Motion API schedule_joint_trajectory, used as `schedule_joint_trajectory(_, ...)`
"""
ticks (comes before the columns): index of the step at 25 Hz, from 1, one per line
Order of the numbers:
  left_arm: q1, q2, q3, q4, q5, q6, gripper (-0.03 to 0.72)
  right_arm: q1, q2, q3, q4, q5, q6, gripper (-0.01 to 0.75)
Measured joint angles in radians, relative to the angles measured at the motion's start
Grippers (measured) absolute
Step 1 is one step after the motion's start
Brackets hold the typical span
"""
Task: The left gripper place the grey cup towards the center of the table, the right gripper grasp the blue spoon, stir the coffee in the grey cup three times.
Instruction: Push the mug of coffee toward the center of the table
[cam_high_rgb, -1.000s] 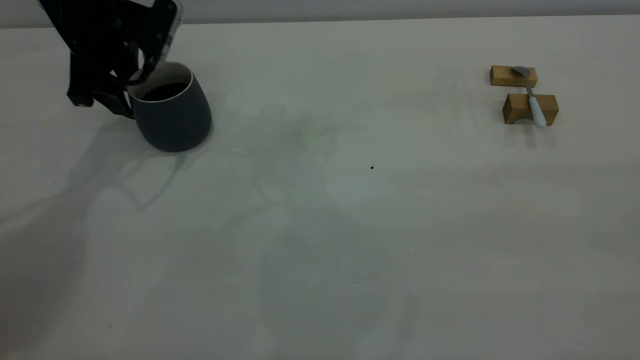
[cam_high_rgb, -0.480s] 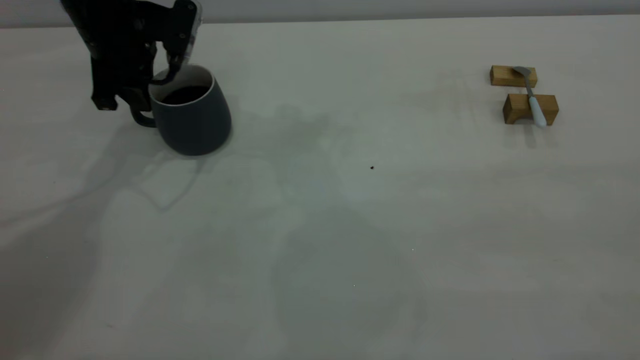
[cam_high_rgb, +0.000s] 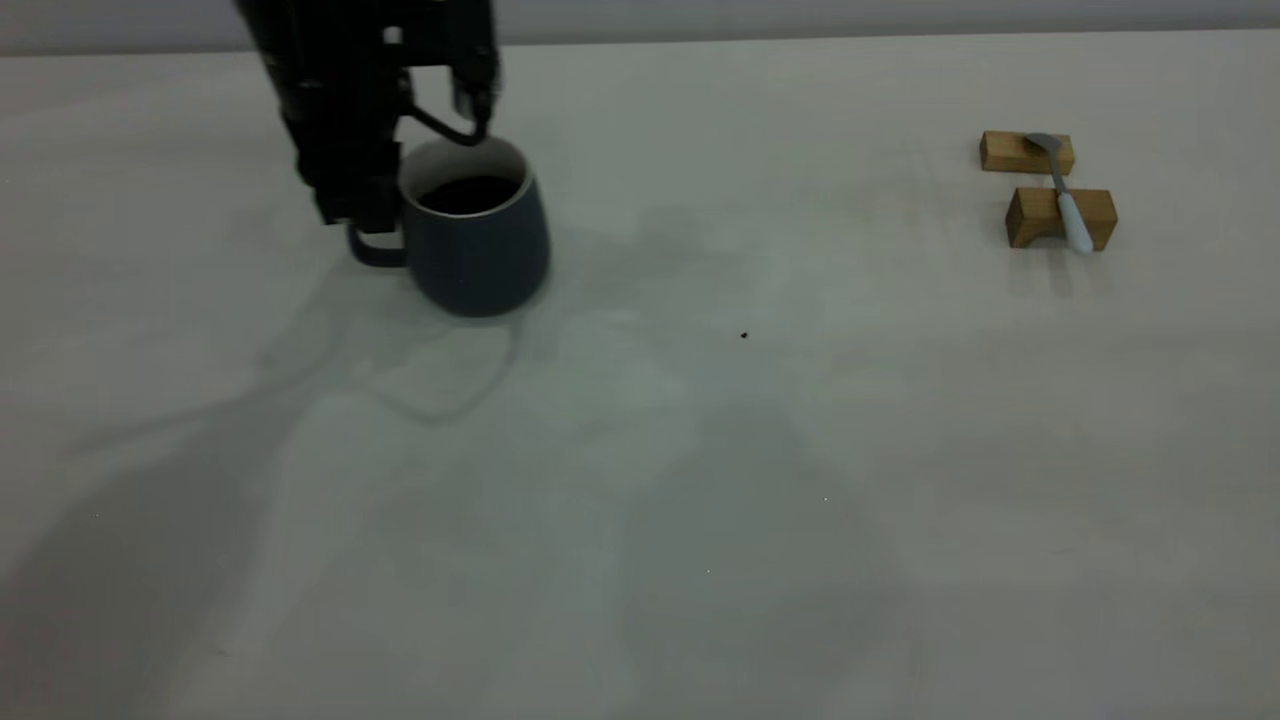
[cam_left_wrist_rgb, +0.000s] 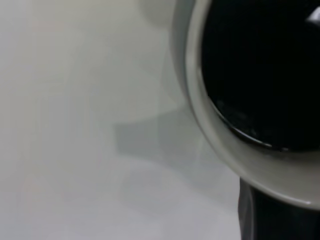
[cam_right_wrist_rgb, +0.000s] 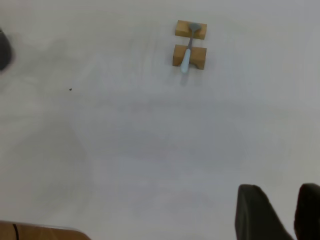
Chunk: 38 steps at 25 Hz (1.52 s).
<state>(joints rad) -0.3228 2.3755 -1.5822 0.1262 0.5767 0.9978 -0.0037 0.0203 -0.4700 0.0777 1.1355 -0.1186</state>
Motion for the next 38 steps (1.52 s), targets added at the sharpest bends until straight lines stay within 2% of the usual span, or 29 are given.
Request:
schedule_joint_trajectory(6, -0.081, 0.025, -0.013, 0.0, -0.045, -0.049, 0.208, 0.0, 0.0, 0.0, 0.0, 0.0, 0.0, 0.238)
schedule_joint_trajectory(17, -0.199, 0.087, -0.132, 0.0, -0.042, -0.125, 0.208, 0.0, 0.0, 0.0, 0.0, 0.0, 0.0, 0.238)
schedule_joint_trajectory(28, -0.215, 0.104, -0.161, 0.0, -0.041, -0.139, 0.219, 0.0, 0.0, 0.0, 0.0, 0.0, 0.0, 0.238)
schedule_joint_trajectory(30, -0.215, 0.105, -0.161, 0.0, -0.044, -0.14, 0.287, 0.0, 0.0, 0.0, 0.0, 0.0, 0.0, 0.238)
schedule_joint_trajectory(35, -0.217, 0.094, -0.161, 0.0, -0.033, -0.142, 0.623, 0.0, 0.0, 0.0, 0.0, 0.0, 0.0, 0.238)
schedule_joint_trajectory(38, -0.217, 0.048, -0.161, 0.0, 0.03, -0.143, 0.676, 0.0, 0.0, 0.0, 0.0, 0.0, 0.0, 0.238)
